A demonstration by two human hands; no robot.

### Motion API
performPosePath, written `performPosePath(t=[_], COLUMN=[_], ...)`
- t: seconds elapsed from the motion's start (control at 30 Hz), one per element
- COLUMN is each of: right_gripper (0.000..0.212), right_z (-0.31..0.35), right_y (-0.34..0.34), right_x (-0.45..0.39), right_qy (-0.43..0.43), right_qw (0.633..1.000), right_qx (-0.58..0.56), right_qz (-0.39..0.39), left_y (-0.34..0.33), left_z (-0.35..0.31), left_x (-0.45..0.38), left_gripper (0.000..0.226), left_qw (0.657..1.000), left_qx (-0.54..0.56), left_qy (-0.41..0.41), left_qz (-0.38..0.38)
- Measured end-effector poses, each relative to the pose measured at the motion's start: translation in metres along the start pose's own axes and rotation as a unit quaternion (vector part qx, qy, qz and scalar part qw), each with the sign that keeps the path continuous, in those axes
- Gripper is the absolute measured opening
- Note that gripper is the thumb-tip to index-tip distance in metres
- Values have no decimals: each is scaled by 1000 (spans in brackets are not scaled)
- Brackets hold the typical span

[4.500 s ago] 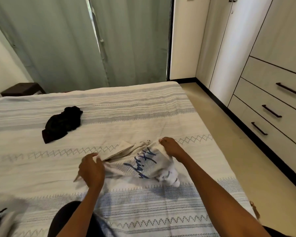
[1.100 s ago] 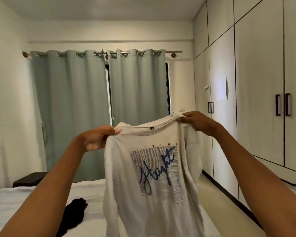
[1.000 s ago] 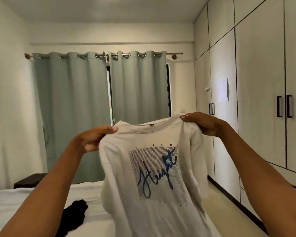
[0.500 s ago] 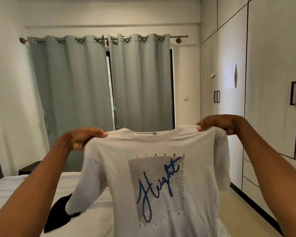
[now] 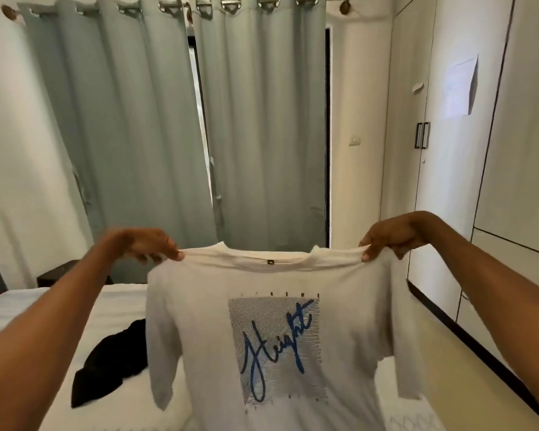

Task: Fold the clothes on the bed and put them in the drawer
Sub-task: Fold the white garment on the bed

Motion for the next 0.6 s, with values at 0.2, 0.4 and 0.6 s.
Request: performPosePath(t=[0.2,0.4,0.6], right_gripper=[12,30,26], right_z=[19,103,101], right_y=[71,152,184], right_x=[-103,-88,-63], right_qy=[-2,148,235], right_qw=[951,756,674], right_qx=[-42,-38,-33], right_qz=[-305,-637,-700], left_y=[23,95,118], left_z=[-23,-92,-118], left_x=[-102,-106,-90], left_gripper=[34,29,22], left_qw=[958,849,820], left_qx=[39,168,136], left_qy=[-13,-85,-149], left_qz=[-283,-494,-535])
Point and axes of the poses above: each hand's wrist, its own x-axis away from the middle knuckle, its own y-axis out of the back of the hand, z = x × y, the point moved 6 cm from there along -x, towards the middle knuckle, and after that the axes turned 2 degrees about z, right-handed, at the moved point
